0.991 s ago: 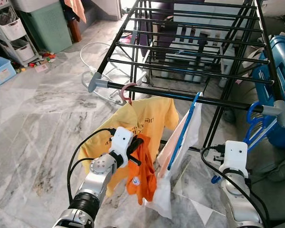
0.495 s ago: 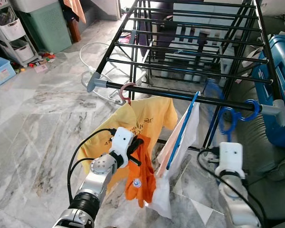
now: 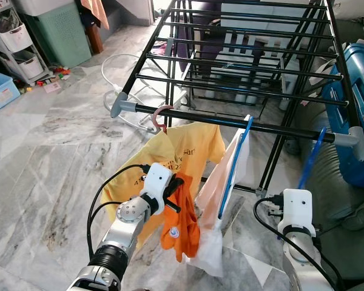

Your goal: Hang hanger

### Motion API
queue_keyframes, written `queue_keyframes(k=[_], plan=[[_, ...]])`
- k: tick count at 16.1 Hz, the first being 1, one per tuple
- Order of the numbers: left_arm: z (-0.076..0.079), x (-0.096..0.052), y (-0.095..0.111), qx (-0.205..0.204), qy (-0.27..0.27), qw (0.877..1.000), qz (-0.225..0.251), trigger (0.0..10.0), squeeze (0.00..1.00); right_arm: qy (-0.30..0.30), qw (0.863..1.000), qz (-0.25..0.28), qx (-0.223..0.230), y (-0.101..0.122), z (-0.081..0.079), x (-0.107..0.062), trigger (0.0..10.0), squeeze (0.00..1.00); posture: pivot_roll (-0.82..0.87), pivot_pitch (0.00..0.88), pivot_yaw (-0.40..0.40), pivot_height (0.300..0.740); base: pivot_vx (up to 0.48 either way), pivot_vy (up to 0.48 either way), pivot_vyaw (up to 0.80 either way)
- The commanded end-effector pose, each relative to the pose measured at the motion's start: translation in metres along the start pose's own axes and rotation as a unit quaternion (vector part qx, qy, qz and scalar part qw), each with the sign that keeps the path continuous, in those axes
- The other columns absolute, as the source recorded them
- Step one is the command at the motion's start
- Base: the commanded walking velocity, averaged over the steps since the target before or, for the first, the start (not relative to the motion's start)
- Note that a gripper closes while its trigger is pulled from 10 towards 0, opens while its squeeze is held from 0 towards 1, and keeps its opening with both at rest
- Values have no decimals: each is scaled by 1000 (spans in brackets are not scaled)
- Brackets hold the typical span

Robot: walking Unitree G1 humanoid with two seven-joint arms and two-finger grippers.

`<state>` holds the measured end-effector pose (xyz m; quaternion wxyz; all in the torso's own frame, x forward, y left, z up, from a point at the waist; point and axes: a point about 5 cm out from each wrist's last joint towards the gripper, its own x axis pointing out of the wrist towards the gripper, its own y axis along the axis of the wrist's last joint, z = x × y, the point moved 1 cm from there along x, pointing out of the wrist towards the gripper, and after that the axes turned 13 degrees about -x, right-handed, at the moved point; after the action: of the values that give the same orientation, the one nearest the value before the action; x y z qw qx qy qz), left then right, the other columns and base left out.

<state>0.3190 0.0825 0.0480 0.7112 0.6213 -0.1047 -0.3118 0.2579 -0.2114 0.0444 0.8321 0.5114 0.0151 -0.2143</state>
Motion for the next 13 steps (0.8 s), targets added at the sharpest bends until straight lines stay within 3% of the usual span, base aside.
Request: queue_keyframes(k=[1, 13], plan=[[-2, 1, 4, 10, 0, 1000, 0, 10000, 0, 0, 1000, 4, 4, 3, 2, -1, 10000, 1000, 20, 90, 35, 740, 0, 0, 0], [-3, 2, 3, 16, 5, 1000, -5, 10000, 0, -2, 1000, 16, -2, 10, 16, 11, 10000, 1000, 26, 85, 38, 740, 0, 0, 0]])
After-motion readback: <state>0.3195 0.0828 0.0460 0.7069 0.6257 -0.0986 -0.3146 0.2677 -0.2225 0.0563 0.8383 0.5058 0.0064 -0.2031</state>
